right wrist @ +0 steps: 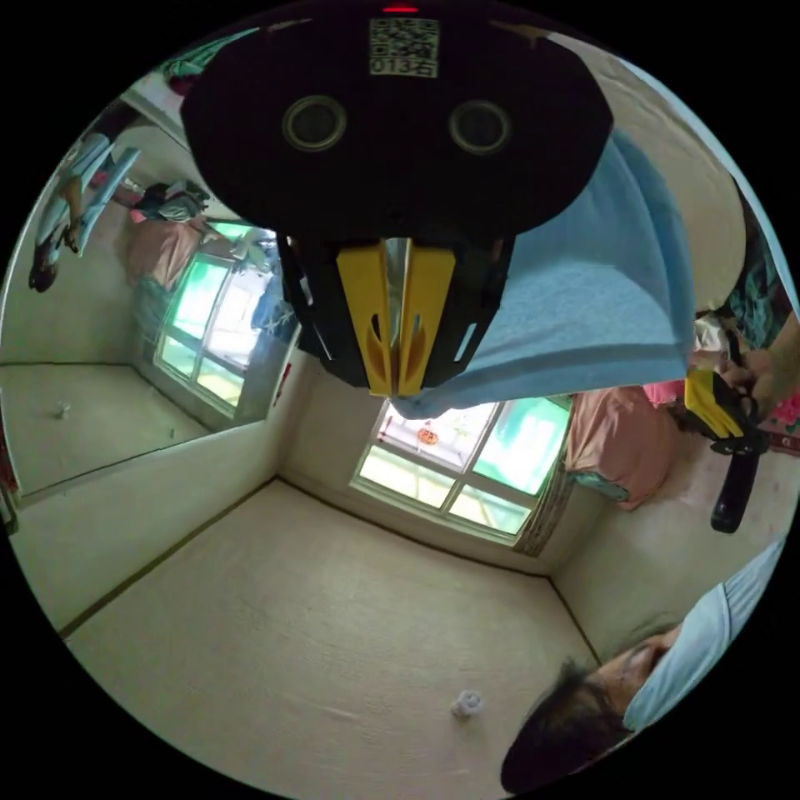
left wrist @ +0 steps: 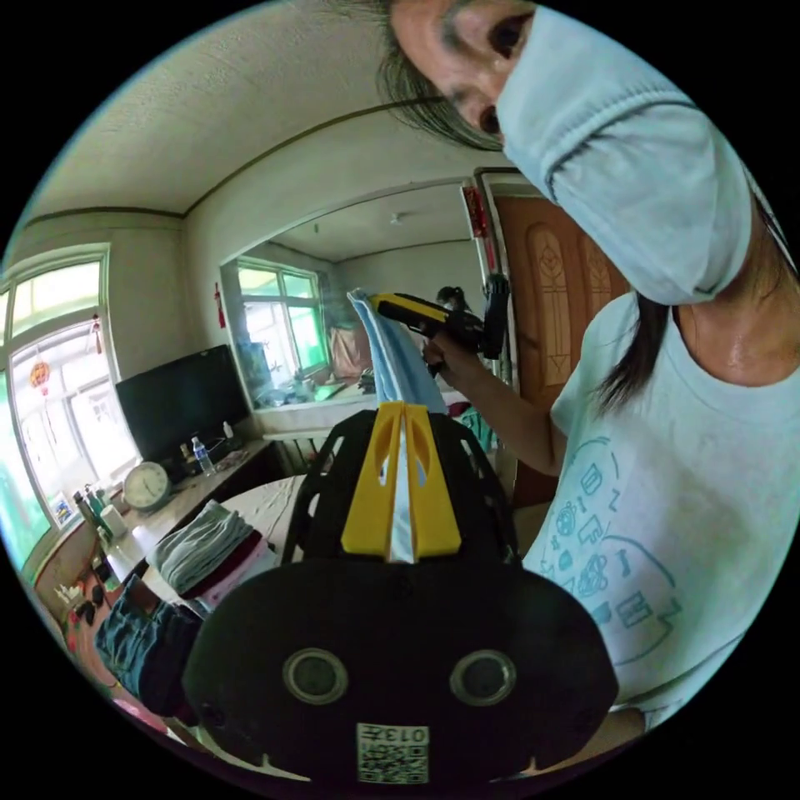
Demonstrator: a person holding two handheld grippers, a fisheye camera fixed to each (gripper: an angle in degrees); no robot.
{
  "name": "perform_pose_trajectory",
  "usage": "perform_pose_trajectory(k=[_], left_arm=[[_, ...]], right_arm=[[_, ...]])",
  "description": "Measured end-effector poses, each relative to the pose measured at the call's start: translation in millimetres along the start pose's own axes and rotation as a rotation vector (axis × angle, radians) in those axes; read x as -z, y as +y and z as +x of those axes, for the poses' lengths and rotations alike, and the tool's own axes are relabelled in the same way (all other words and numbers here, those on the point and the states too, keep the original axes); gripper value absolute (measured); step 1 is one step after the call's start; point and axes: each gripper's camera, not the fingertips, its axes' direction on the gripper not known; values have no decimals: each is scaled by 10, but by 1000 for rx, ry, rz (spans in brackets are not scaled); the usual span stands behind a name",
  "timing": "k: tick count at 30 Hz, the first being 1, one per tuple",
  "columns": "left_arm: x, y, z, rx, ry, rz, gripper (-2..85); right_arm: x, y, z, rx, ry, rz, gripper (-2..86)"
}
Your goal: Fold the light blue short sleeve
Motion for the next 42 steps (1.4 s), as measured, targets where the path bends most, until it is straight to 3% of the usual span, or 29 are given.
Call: perform_pose_trajectory(k=[6, 11, 13, 15, 19, 23, 26, 28, 32, 34, 39, 42], left_arm=[[-257, 486, -685, 279, -148, -132, -2], [-305, 1414, -1344, 637, -318, -211, 2], [-306, 2080, -1636, 818, -470, -311, 6], [-299, 2673, -1836, 1037, -497, -390, 14], [-150, 3546, -1832, 1385, -579, -305, 72], [-398, 3686, -1793, 1433, -502, -376, 106], [-814, 3694, -1825, 1416, -387, -532, 130], [-1158, 3708, -1874, 1413, -290, -651, 136], [-1611, 3720, -1997, 1411, -126, -709, 138], [-1903, 3717, -2099, 1354, -71, -805, 143], [-2160, 3718, -2267, 1257, -119, -938, 128], [-2299, 3686, -2343, 1151, -156, -1049, 69]], right_arm=[[-1436, 532, -480, 57, -342, -118, 9], [-2858, 1345, -1665, 39, -724, -321, 29], [-3204, 1648, -2092, 45, -846, -466, 50], [-3400, 1939, -2350, 14, -909, -579, 76], [-3391, 2520, -2235, -85, -964, -684, 95], [-2839, 3145, -1881, -41, -947, -786, 95], [-2310, 3531, -1813, 69, -926, -935, 97], [-2019, 3656, -1820, 144, -853, -1002, 99], [-1649, 3857, -2040, 271, -719, -1102, 98], [-1619, 3908, -2115, 220, -683, -1124, 100], [-1683, 4048, -2280, 196, -624, -1157, 118], [-1775, 4173, -2306, 196, -567, -1164, 96]])
